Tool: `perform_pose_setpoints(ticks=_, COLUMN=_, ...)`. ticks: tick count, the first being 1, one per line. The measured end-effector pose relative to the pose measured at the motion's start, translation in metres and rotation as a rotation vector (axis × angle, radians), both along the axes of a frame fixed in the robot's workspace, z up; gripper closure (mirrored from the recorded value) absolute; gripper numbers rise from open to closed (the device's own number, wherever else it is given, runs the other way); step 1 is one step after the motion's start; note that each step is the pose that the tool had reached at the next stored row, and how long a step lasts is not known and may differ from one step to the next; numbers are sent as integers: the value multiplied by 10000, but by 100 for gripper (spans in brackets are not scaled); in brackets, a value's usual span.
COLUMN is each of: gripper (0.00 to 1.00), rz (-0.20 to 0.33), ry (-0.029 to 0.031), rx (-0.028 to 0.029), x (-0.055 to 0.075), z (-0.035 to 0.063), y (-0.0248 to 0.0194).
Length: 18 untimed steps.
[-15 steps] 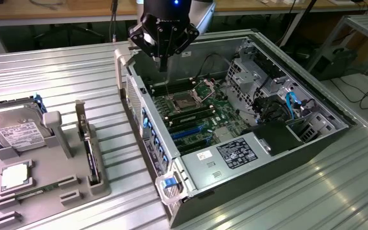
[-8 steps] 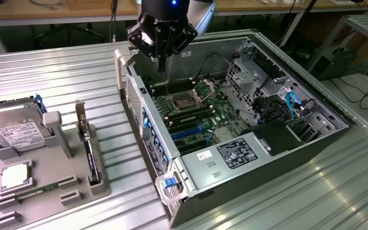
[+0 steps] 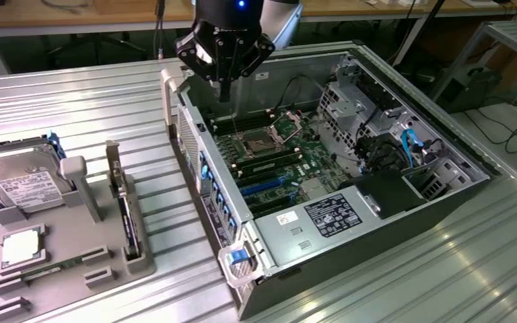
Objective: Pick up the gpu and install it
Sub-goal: 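Reach for the gpu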
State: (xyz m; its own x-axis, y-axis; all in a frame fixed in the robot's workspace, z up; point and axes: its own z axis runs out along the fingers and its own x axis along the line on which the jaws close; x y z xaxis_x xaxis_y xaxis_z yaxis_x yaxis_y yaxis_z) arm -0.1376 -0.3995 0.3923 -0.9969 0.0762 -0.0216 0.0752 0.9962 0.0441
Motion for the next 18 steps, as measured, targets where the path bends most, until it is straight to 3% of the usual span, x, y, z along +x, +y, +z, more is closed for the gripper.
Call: perform_pose_setpoints(ticks=18, gripper=89, rz=0, ry=21, rx=0, x=-84, z=-5, y=-9)
